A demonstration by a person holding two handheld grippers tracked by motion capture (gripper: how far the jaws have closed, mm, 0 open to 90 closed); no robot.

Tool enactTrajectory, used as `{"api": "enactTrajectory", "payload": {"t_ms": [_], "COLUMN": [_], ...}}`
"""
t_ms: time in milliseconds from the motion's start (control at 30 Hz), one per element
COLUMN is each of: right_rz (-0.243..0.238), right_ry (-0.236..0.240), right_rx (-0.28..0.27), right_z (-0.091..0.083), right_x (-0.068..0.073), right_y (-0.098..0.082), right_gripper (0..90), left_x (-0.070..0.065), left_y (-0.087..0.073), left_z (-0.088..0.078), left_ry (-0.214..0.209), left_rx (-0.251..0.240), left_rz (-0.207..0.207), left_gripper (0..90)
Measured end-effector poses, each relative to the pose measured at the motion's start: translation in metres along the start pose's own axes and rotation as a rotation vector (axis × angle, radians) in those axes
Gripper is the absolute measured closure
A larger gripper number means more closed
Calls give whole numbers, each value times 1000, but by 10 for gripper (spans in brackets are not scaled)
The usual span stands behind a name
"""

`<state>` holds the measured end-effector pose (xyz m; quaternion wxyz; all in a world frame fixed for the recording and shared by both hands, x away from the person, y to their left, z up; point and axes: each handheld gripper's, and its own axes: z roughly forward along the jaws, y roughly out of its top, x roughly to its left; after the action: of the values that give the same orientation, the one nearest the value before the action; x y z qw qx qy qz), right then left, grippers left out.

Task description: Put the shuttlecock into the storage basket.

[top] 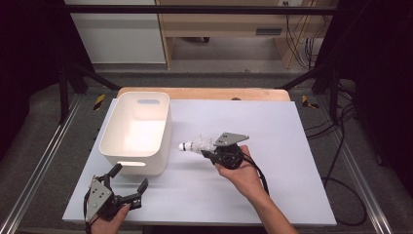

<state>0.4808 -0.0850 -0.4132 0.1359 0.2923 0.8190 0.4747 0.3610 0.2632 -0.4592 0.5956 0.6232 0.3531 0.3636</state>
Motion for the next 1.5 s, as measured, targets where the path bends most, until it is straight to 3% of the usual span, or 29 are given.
{"api": "enactTrajectory", "payload": {"t_ms": [667,1500], "right_rz": [-55,-78], "right_ry": [-4,-21], "right_rx": [-19,-32], "right_z": [-12,-17], "right_x": [-11,-18], "right_y": [67,111], "right_gripper": [893,894], "left_x": [3,2], "left_y": [-1,-2], "left_z": [-2,-1], "left_ry": [29,28], "left_rx": [6,14], "left_rz": [2,6], "left_gripper": [8,8]}}
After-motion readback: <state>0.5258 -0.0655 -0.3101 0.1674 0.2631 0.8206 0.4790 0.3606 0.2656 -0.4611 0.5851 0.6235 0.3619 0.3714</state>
